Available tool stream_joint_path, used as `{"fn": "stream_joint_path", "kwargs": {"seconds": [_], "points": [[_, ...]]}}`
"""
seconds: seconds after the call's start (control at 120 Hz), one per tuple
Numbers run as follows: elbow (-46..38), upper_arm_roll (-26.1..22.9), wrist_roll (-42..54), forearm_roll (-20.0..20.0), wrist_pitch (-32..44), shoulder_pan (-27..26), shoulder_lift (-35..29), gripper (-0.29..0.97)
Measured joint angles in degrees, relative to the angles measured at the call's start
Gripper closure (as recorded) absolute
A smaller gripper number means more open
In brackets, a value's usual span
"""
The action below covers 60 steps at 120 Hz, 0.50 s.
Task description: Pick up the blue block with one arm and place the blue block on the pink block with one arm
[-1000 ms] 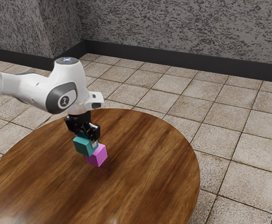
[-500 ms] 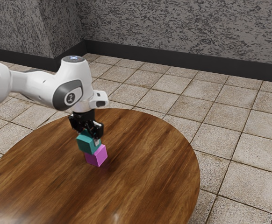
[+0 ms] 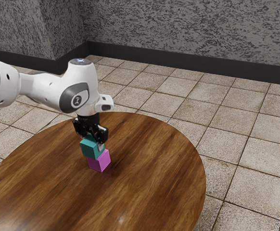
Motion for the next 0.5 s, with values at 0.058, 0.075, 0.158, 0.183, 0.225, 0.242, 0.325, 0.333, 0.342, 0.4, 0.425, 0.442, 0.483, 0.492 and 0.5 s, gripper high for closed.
{"fn": "stream_joint_path", "kwargs": {"seconds": [0.058,0.075,0.158,0.183,0.225,0.242,0.325,0.333,0.342,0.4,0.425,0.442,0.483,0.492,0.5], "points": [[0.42,0.0,0.02,0.01,-0.07,0.0,0.23,0.31],[0.5,0.0,0.02,0.01,-0.09,0.0,0.3,0.31],[1.3,0.0,0.05,0.03,-0.27,0.0,0.9,0.31],[1.61,0.0,0.05,0.05,-0.38,0.0,1.17,0.31],[2.09,0.0,0.06,0.07,-0.54,0.0,1.55,0.31],[2.22,0.0,0.07,0.07,-0.6,0.0,1.64,0.31],[2.54,0.0,0.09,0.09,-0.82,0.0,1.85,0.31],[2.55,0.0,0.09,0.1,-0.83,0.0,1.86,0.31],[2.56,0.0,0.09,0.1,-0.85,0.0,1.88,0.31],[2.61,0.0,0.1,0.1,-0.95,0.0,1.96,0.31],[2.62,0.0,0.11,0.1,-0.98,0.0,1.97,0.31],[2.61,0.0,0.11,0.11,-1.01,0.0,1.98,0.31],[2.6,0.0,0.13,0.11,-1.04,0.0,1.99,0.31],[2.6,0.0,0.13,0.11,-1.05,0.0,1.99,0.31],[2.6,0.0,0.13,0.11,-1.05,0.0,1.99,0.31]]}}
